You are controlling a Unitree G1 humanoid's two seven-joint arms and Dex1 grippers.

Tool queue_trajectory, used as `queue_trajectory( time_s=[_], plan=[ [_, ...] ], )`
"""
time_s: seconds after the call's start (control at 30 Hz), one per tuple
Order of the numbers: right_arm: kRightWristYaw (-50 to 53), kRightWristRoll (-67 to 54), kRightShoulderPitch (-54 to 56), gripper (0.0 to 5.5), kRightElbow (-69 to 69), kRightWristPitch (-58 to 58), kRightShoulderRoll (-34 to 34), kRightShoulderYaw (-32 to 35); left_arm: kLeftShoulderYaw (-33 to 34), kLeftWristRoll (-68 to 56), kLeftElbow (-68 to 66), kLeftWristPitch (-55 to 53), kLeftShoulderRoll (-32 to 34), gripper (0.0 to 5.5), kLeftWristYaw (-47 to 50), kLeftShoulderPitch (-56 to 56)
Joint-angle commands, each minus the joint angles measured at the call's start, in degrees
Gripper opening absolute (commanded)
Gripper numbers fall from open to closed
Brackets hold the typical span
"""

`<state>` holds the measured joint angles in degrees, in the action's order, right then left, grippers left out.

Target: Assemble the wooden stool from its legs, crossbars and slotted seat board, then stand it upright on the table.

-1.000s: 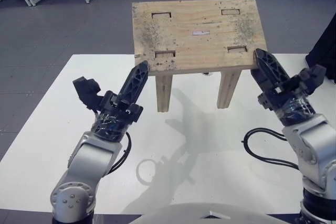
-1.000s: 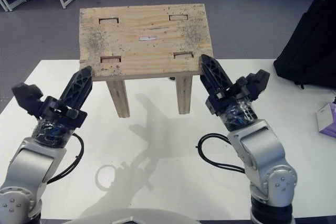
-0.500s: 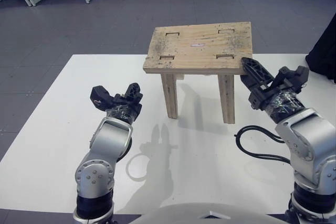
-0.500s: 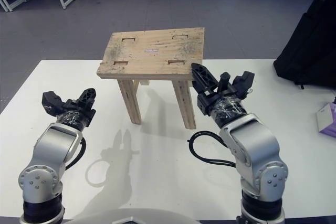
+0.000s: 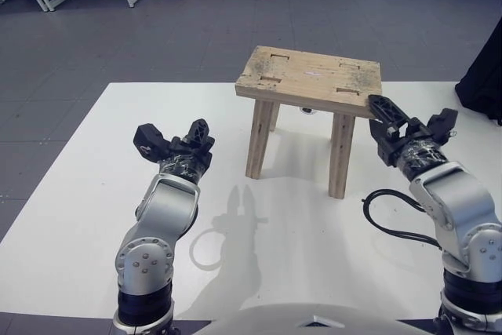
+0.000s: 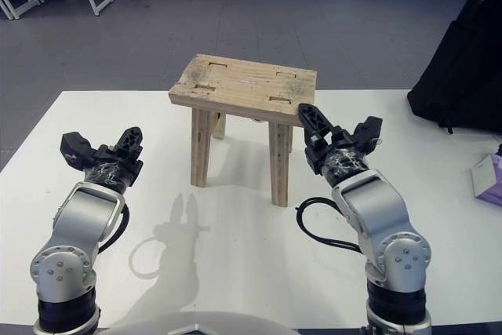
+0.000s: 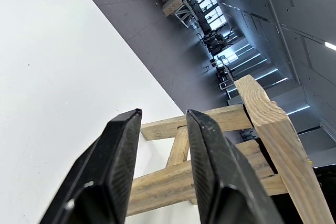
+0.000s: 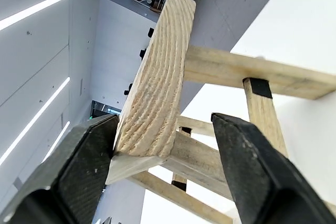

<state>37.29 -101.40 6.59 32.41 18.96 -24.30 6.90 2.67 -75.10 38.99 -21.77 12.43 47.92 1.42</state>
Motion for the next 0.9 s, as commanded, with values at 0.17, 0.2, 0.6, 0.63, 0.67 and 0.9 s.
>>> queue_trajectory(
  time_s=[0.17,0.2,0.6,0.63,0.67,0.9],
  plan=[
    [-9.51,10.00,6.45,3.18,-7.74,3.60,-2.63,3.98,0.50,4.40,-2.05,-2.14,0.51,1.57,-8.41,-0.49],
    [-10.29,10.22,7.34,3.18,-7.42,3.95,-2.56,4.30,0.89,5.14,-2.23,-2.29,0.82,1.57,-9.87,-0.76],
    [-28.05,71.25,3.60,3.52,-25.77,-13.29,-2.17,-10.46,-2.27,57.98,-26.72,18.01,16.13,1.57,-36.87,4.00],
    [-29.14,73.72,3.96,3.76,-28.20,-14.98,-1.09,-10.70,-2.85,60.60,-29.62,19.78,15.13,1.57,-37.20,4.40],
    [-30.36,76.02,4.45,3.96,-30.34,-16.34,-0.29,-10.77,-3.20,62.88,-31.98,21.36,14.17,1.57,-37.61,4.74],
    [-37.50,82.64,6.24,4.60,-36.78,-19.92,3.11,-7.67,-2.21,66.37,-40.44,29.24,7.91,1.42,-43.47,7.19]
  ],
)
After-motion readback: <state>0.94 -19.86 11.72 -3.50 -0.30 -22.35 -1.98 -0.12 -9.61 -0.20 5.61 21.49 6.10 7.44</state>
